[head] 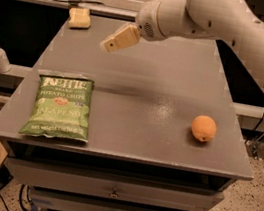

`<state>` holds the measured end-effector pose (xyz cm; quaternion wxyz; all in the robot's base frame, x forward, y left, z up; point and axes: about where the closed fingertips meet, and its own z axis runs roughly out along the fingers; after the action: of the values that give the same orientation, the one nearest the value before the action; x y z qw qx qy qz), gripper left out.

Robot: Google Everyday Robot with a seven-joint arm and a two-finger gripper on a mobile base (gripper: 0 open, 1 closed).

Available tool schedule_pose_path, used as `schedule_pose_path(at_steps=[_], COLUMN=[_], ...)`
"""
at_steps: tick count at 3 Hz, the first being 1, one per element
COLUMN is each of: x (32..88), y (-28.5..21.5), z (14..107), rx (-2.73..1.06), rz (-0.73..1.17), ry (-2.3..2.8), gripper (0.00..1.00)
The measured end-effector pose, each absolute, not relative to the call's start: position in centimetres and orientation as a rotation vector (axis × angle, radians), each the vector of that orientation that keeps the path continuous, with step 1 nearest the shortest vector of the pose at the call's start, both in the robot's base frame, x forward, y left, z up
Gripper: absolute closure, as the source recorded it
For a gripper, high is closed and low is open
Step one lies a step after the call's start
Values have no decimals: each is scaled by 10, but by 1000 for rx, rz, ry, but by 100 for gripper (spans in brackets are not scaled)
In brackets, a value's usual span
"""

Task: Move sponge near green jalapeno chip bag

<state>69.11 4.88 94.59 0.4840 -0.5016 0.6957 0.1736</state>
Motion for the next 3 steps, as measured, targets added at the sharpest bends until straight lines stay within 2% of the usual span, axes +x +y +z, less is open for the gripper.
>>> schedule_pose_path(at_steps=[3], x=[759], y=[126], z=[913], rx=[-1060], rz=[650], ry=[1590], gripper=[0])
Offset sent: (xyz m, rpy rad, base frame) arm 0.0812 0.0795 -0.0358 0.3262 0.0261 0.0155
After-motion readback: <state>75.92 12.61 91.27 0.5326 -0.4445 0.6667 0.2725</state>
